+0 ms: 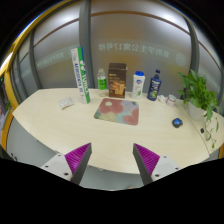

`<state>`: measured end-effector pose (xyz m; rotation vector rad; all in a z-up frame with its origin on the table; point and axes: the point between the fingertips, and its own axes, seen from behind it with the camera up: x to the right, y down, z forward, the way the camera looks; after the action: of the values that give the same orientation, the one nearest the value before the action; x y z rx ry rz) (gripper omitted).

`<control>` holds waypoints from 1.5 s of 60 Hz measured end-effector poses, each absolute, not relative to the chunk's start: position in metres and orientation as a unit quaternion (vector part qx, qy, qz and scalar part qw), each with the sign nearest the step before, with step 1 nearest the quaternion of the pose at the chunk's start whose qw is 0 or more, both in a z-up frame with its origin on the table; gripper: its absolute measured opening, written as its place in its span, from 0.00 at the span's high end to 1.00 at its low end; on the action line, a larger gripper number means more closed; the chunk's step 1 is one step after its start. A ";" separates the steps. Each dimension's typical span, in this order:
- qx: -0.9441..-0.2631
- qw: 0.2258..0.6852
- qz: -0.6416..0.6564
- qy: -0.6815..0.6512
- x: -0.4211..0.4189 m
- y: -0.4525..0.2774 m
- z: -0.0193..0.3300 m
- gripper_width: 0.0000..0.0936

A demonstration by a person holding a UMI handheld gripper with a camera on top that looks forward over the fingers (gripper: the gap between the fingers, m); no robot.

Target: Arrange mouse

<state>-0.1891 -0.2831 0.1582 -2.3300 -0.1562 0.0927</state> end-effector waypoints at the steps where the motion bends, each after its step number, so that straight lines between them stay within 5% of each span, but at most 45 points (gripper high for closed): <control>1: -0.919 0.389 0.034 -0.056 -0.178 -0.282 0.151 0.09; 27: -0.909 0.412 -0.048 0.051 0.115 -0.138 0.041 0.09; 42: -0.911 0.399 -0.024 0.099 0.172 -0.059 -0.006 0.09; 59: -0.907 0.409 -0.019 0.102 0.177 -0.004 -0.009 0.11; 71: -0.904 0.416 -0.048 0.088 0.181 0.018 -0.012 0.46; 90: -0.898 0.418 -0.107 0.084 0.179 0.010 0.007 0.60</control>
<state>0.1794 0.0100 0.0073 -2.2524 0.2100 -0.2688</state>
